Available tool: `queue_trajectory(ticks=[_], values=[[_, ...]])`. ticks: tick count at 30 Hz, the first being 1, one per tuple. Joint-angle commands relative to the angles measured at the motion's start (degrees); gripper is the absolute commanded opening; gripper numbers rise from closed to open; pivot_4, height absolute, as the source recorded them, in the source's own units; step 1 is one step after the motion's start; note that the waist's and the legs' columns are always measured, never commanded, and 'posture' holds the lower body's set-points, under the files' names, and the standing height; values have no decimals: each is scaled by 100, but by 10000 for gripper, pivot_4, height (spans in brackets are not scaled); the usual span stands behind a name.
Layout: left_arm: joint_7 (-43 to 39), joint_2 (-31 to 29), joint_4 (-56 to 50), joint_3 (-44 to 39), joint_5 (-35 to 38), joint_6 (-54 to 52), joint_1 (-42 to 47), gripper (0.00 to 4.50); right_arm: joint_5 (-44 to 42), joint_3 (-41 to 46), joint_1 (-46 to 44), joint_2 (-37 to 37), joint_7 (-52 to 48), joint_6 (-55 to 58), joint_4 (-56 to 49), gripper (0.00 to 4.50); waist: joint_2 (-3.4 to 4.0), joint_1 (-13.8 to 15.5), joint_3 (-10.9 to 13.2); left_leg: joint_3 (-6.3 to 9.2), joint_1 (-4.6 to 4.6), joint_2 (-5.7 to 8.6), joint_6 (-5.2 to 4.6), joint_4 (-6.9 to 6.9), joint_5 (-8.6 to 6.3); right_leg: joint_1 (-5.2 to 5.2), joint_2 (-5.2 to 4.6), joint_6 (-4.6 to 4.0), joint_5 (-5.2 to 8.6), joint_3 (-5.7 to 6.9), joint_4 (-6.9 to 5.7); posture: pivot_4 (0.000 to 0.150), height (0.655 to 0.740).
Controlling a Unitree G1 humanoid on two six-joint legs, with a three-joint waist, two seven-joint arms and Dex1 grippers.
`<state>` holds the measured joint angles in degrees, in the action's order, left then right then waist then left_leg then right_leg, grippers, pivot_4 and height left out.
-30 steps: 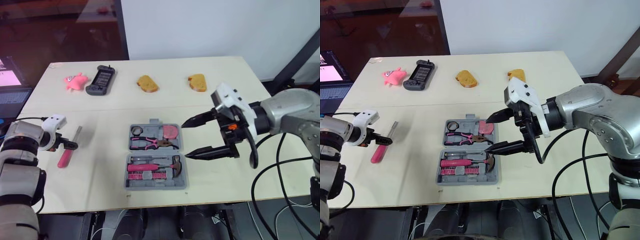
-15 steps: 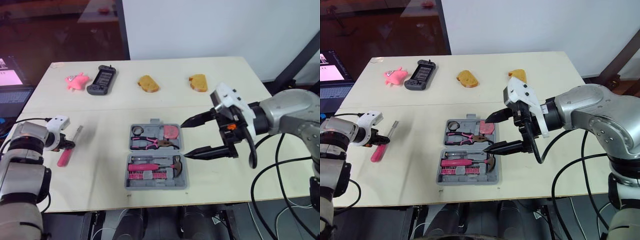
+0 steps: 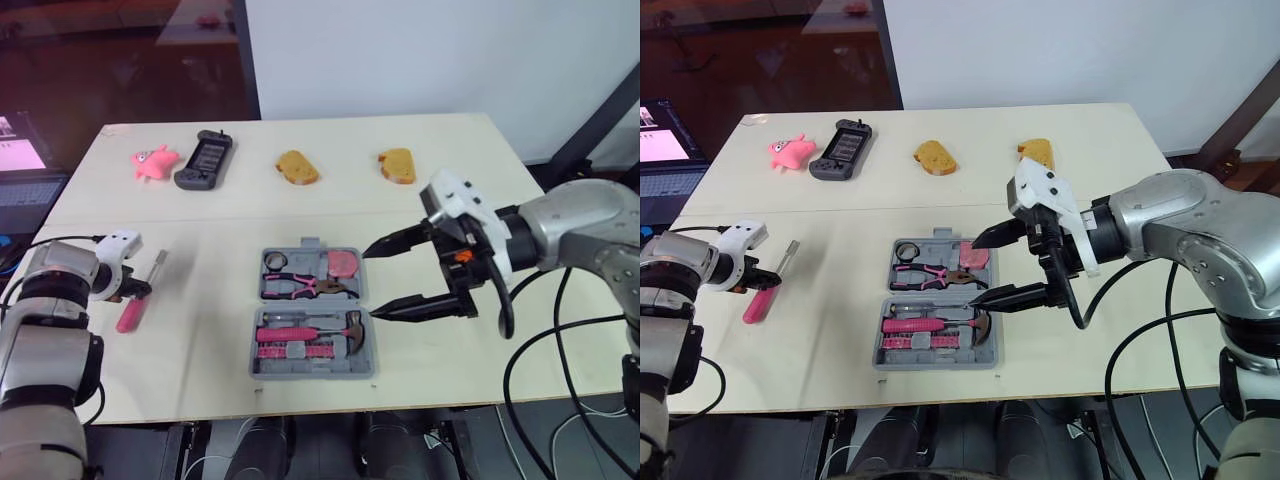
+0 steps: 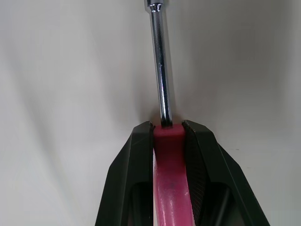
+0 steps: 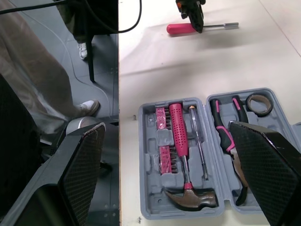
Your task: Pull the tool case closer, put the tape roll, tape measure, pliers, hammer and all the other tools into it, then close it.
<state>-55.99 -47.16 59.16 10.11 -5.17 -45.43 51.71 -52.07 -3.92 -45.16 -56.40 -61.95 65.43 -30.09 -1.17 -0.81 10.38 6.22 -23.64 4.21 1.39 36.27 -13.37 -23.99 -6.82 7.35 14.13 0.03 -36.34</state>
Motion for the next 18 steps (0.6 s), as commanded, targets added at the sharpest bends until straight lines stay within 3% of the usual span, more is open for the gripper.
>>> queue_trajectory(ticks=[1,4,9,14,18], values=[[-541,-509,-1103,1,86,-462,-116,3795,-46,132,42,-149,-95,-80,-105,45000,-8,-5,5,1,0,-1,1,0,0,0,2,0,0,0,0,1500,7400],[-1406,-1096,-3207,68,532,-990,-872,3795,-30,155,179,-264,-173,-128,-139,45000,-8,-51,5,-1,-8,-7,1,-4,0,-12,1,0,0,-3,1,1500,7400],[-2026,-1707,-5635,50,1200,-1269,-1911,3795,-82,235,375,-359,-167,-159,-231,45000,4,-12,7,-5,-21,-9,7,-5,4,-30,-3,-4,-1,-11,0,1500,7400],[-2710,-2197,-7231,510,1576,-1008,-2281,3795,-344,567,782,-485,30,-25,-526,45000,1,13,11,-3,-32,-8,14,-3,9,-32,-2,-7,-3,-7,4,1500,7400],[-2984,-2324,-7709,766,1673,-745,-2195,3795,-565,792,1009,-537,227,87,-704,45000,1,12,11,1,-39,-10,16,0,11,-37,1,-8,-4,-3,1,1500,7400]])
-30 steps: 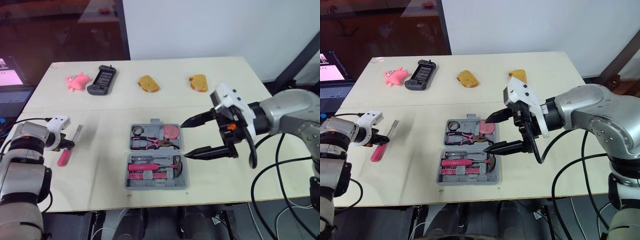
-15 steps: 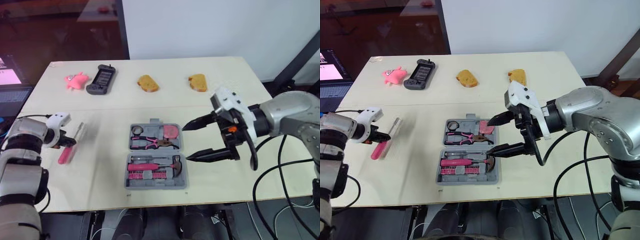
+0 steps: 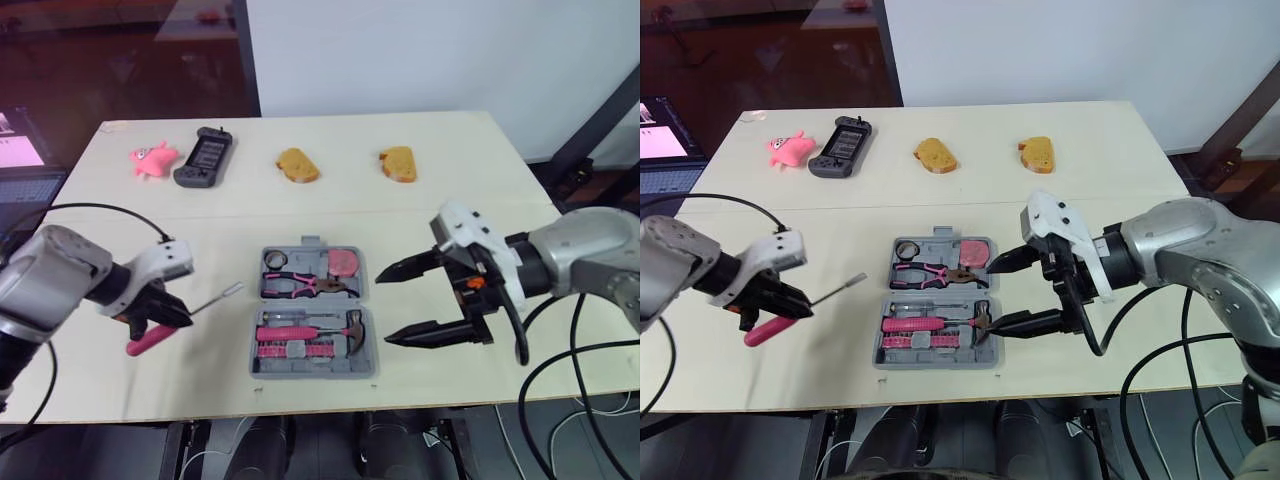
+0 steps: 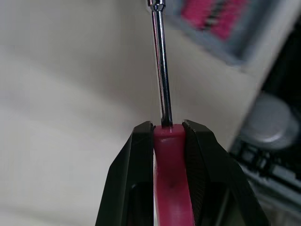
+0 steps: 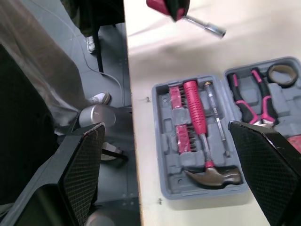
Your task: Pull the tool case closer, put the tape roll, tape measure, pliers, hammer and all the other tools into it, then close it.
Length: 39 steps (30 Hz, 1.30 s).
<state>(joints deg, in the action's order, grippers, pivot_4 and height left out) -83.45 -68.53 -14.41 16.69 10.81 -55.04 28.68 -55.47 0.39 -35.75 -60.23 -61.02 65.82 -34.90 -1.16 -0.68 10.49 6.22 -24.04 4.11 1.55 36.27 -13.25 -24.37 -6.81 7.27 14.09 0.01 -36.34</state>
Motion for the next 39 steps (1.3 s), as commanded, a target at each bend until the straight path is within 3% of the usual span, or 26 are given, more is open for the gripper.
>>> queue_trajectory(ticks=[1,8,13,19,27,34,39], values=[[-339,-180,-460,218,81,272,206,3795,-305,442,146,-165,207,88,-283,45000,0,0,0,-1,1,0,0,0,0,0,0,0,0,0,-1,1500,7400],[-615,159,-776,881,-52,662,781,3795,-873,830,482,-246,742,296,-577,45000,0,4,0,-4,0,1,-2,6,1,5,2,0,0,2,-1,1500,7400],[-263,790,-945,1460,-237,70,1275,3795,-1449,1137,761,-461,1147,510,-813,45000,0,12,0,-4,-1,1,-3,12,1,7,3,0,0,4,-4,1500,7400],[-514,1377,-1114,2365,-125,-440,1962,3795,-2144,1398,1100,-790,1691,560,-998,45000,-1,3,1,3,-25,0,-33,75,-17,15,7,4,2,15,-17,1500,7400],[-418,2092,-593,3633,-670,-305,2735,3795,-2983,1437,1292,-1137,2487,398,-1106,45000,-1,11,1,5,-27,1,-33,88,-17,18,5,5,1,13,-20,1500,7400],[-68,2813,-29,3999,-768,-998,3085,3795,-3340,1323,1432,-1362,2914,123,-1154,45000,-1,22,1,7,-27,2,-33,91,-17,19,5,5,1,13,-22,1500,7400],[54,3019,14,4246,-714,-1214,3227,3795,-3413,1127,1378,-1397,3069,-47,-1135,45000,-1,0,1,9,-28,3,-33,94,-17,19,5,9,1,12,-24,1500,7400]])
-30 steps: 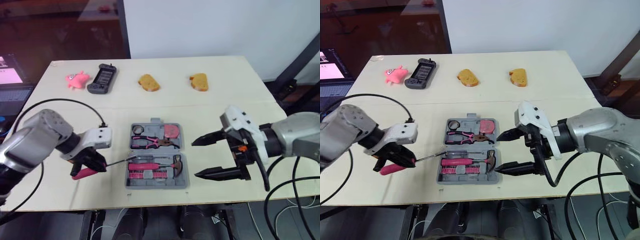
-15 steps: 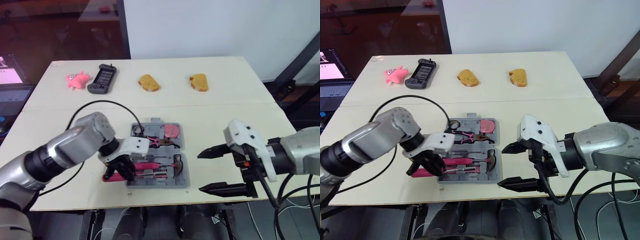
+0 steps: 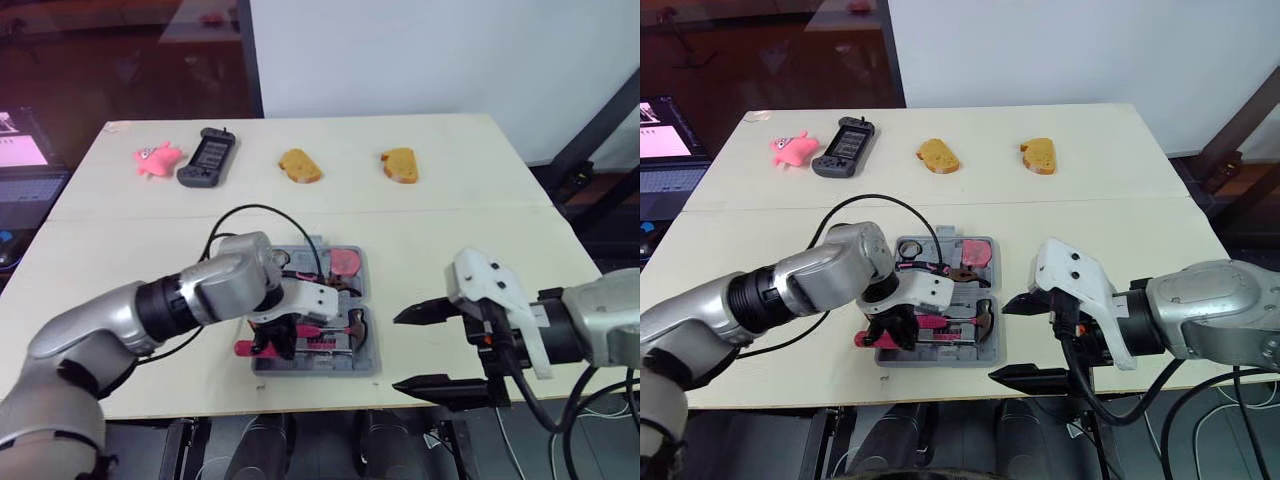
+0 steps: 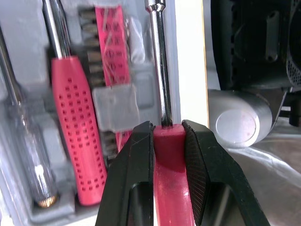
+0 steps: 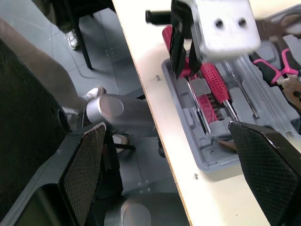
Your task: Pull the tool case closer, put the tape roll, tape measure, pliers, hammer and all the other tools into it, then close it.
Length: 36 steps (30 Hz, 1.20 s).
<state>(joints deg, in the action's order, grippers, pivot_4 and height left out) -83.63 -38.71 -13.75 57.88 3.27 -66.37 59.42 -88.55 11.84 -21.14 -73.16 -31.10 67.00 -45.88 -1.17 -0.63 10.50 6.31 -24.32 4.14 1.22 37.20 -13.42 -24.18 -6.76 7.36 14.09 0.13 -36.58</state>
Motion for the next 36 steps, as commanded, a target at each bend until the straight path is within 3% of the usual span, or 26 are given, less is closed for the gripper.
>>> queue_trajectory(ticks=[1,17,36], values=[[101,70,-65,181,32,-84,162,3795,-99,-52,-87,-100,87,-188,-37,45000,0,-6,0,0,0,0,0,-1,0,-2,0,0,0,0,-3,1500,7400],[807,504,336,754,-199,246,90,3795,508,315,832,-536,-286,-204,-147,45000,2,19,-1,-1,1,2,0,6,0,-2,-3,0,0,-2,-12,1500,7400],[917,849,262,807,88,-180,83,3795,765,527,1155,-501,-450,-300,-224,45000,7,133,-4,-2,5,3,0,14,0,8,-4,0,0,-4,-10,1500,7400]])
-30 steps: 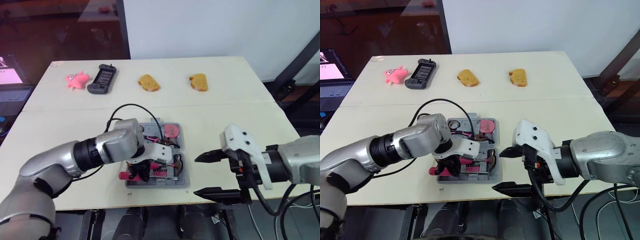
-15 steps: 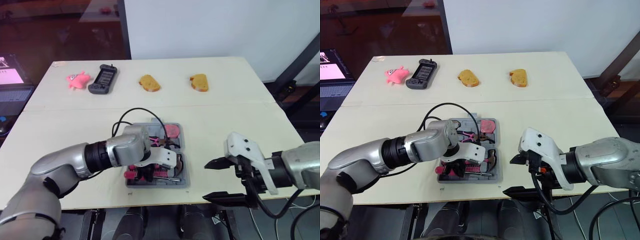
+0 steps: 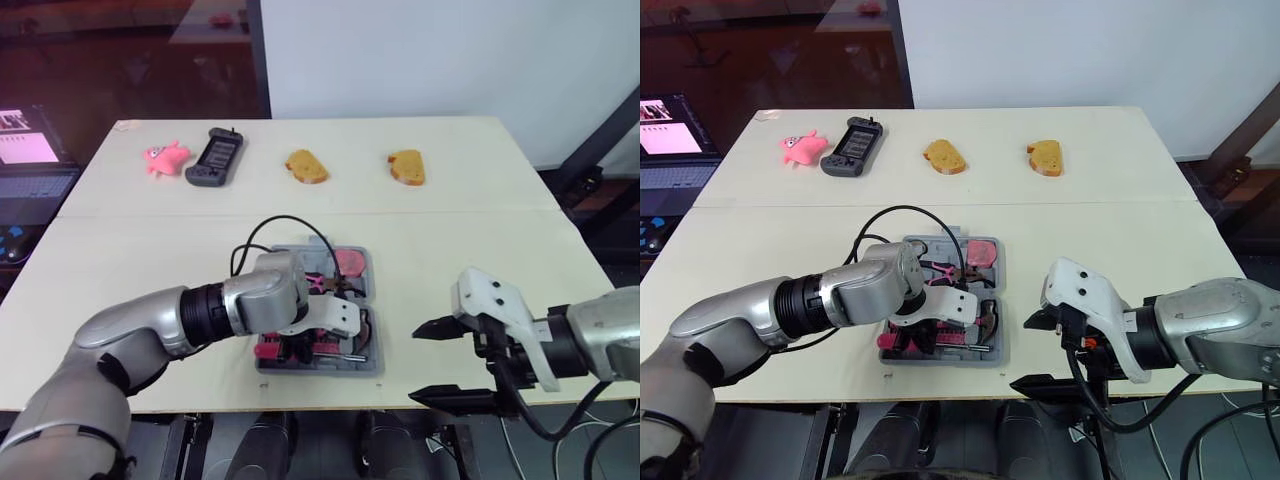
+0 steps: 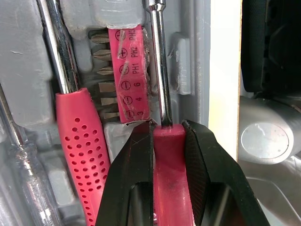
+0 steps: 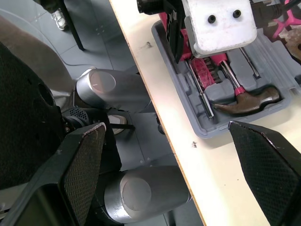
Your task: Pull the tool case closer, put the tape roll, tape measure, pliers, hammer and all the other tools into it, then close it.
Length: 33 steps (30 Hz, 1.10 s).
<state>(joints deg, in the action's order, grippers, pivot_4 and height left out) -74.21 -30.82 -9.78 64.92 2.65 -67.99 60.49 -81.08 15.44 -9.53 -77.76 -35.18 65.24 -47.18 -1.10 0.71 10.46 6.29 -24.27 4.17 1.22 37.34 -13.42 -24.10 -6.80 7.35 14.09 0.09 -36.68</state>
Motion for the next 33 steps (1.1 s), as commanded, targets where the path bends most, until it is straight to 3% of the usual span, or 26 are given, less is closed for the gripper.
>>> queue_trajectory(ticks=[1,24,33], values=[[-21,90,-131,88,169,-33,-2,3795,23,162,-3,-36,-40,-127,-95,45000,0,0,0,0,0,0,0,0,0,0,0,0,0,0,0,1500,7400],[243,351,-293,-73,434,-284,173,3795,88,69,22,-27,18,-174,-67,45000,0,7,0,1,0,2,0,1,0,6,-2,0,0,0,7,1500,7400],[572,406,-528,-395,962,-973,360,3795,176,-90,-84,17,-2,-234,-34,45000,0,-19,1,2,1,0,0,0,0,5,0,0,0,1,8,1500,7400]])
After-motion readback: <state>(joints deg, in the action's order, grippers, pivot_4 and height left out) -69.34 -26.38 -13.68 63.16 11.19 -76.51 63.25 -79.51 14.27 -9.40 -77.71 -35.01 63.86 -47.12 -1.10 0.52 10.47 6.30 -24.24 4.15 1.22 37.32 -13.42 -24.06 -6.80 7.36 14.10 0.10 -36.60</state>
